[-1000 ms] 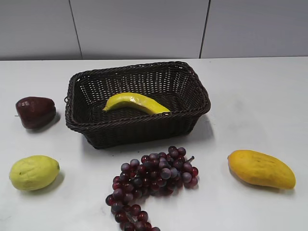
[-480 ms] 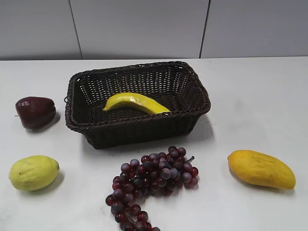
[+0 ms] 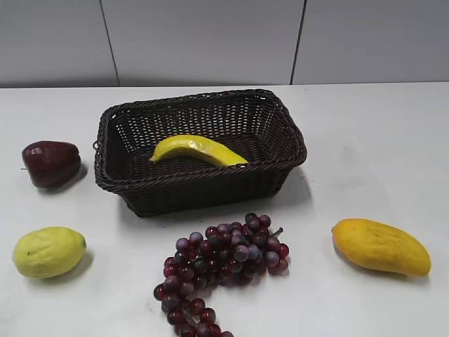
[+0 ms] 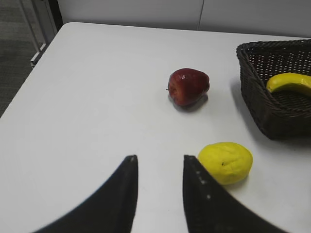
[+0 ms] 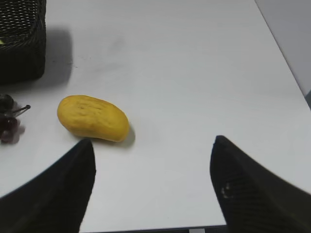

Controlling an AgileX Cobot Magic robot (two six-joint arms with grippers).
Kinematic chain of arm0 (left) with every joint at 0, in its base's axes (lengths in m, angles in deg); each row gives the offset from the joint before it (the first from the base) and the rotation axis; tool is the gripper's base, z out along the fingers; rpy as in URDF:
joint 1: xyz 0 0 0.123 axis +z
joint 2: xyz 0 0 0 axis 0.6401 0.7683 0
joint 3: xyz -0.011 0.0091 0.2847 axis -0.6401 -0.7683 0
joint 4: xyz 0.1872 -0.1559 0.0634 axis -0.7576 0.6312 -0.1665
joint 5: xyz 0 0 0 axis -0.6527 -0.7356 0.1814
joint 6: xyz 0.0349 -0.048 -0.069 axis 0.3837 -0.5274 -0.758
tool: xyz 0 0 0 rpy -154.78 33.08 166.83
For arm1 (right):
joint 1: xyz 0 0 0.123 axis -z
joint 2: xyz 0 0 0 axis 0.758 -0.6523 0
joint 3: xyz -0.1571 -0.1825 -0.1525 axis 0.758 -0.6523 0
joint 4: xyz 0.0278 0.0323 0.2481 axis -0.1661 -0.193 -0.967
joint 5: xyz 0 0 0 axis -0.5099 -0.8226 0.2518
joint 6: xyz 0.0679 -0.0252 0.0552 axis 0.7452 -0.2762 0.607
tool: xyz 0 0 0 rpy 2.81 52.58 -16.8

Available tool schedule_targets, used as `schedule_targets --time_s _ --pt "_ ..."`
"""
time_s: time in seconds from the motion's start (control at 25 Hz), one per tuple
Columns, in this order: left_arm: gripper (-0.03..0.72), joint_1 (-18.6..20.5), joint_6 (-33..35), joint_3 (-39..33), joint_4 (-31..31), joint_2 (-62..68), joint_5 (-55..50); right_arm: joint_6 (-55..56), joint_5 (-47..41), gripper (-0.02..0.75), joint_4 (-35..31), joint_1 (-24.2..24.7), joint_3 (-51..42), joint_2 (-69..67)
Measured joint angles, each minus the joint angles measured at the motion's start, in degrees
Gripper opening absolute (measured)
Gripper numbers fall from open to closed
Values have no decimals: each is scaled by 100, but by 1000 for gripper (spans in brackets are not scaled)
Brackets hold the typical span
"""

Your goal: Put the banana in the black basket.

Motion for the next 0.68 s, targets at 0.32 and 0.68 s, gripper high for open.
schedule_targets --time_s 0.32,0.68 --pt "235 0 2 0 0 0 0 0 0 590 6 212 0 0" --pt "235 0 -2 0 0 0 0 0 0 590 6 212 0 0"
